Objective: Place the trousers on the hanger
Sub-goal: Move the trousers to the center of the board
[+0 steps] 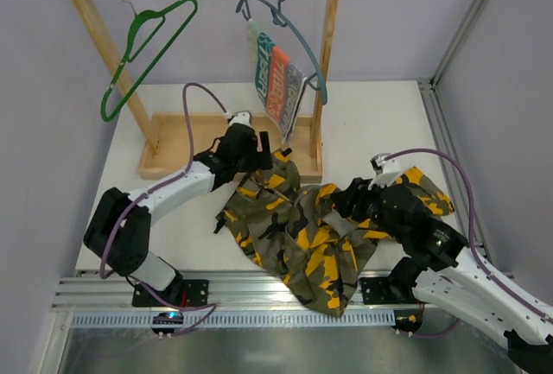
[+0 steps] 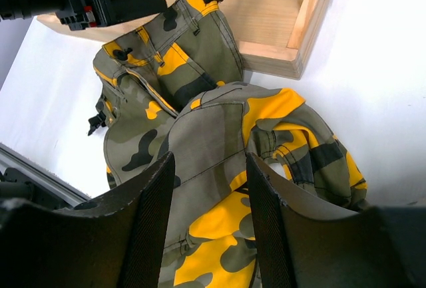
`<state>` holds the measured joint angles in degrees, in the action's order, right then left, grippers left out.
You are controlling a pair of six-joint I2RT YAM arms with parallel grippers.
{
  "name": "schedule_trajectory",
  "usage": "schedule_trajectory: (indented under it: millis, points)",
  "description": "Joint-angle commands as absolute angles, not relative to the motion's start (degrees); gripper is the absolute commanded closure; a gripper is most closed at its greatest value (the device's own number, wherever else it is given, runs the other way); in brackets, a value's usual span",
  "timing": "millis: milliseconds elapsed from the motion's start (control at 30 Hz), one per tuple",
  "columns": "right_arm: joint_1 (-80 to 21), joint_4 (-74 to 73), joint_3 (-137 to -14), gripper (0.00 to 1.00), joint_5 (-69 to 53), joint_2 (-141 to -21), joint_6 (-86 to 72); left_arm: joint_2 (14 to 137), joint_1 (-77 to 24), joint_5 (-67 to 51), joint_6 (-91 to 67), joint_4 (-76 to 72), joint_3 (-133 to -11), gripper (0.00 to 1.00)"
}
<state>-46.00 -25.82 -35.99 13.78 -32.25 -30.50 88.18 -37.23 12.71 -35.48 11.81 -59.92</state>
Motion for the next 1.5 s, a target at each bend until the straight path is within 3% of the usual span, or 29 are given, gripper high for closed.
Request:
schedule_trajectory:
  millis: [0, 233, 567, 767, 833, 867, 900, 967, 1000, 1133, 1333, 1467]
  points:
    - [-45.8, -24.3, -36.6, 0.50, 14.2, -32.6, -30.6, 85.2, -34.2, 1.8, -27.7, 0.3, -58.6, 0.12]
    - [-45.9, -23.5, -37.1, 0.50, 13.5, -34.9, -30.4, 91.7, -32.8, -11.1, -24.3, -3.1, -62.2, 0.11]
    - [-45.9, -23.7, -38.1, 0.50, 15.6, -36.4, -30.1, 99.5, -30.9, -16.1, -24.1, -4.0, -65.6, 0.14]
    - [-45.9, -22.3, -38.1, 0.51, 16.1, -38.8, -30.7, 102.0, -29.9, -19.7, -23.9, -5.3, -66.6, 0.20]
    - [-45.9, -21.8, -38.3, 0.51, 16.5, -40.2, -31.1, 102.2, -29.7, -21.2, -24.4, -5.5, -66.6, 0.28]
    - [-45.9, -21.9, -38.5, 0.51, 17.1, -40.7, -31.8, 102.3, -29.7, -21.7, -24.8, -5.8, -66.5, 0.38]
    - [-45.8, -22.6, -39.5, 0.51, 18.2, -42.0, -32.7, 102.2, -29.6, -22.6, -25.7, -6.1, -66.1, 0.54]
    - [-44.7, -25.6, -40.8, 0.51, 23.8, -43.1, -35.8, 101.8, -29.6, -23.1, -26.7, -6.3, -65.8, 0.68]
    - [-44.0, -26.9, -42.3, 0.51, 26.0, -43.9, -37.2, 101.2, -29.6, -23.7, -27.1, -6.4, -65.5, 0.80]
    - [-36.8, -30.9, -44.9, 0.52, 32.4, -45.7, -42.5, 98.9, -29.6, -21.5, -29.3, -4.0, -64.6, 1.00]
    - [-22.6, -31.7, -50.4, 0.53, 28.7, -49.3, -42.5, 90.8, -29.5, -16.9, -30.8, -0.3, -60.9, 1.00]
    - [-14.0, -32.3, -52.8, 0.53, 26.0, -54.0, -43.1, 85.0, -29.5, -5.8, -31.9, 6.2, -60.6, 1.00]
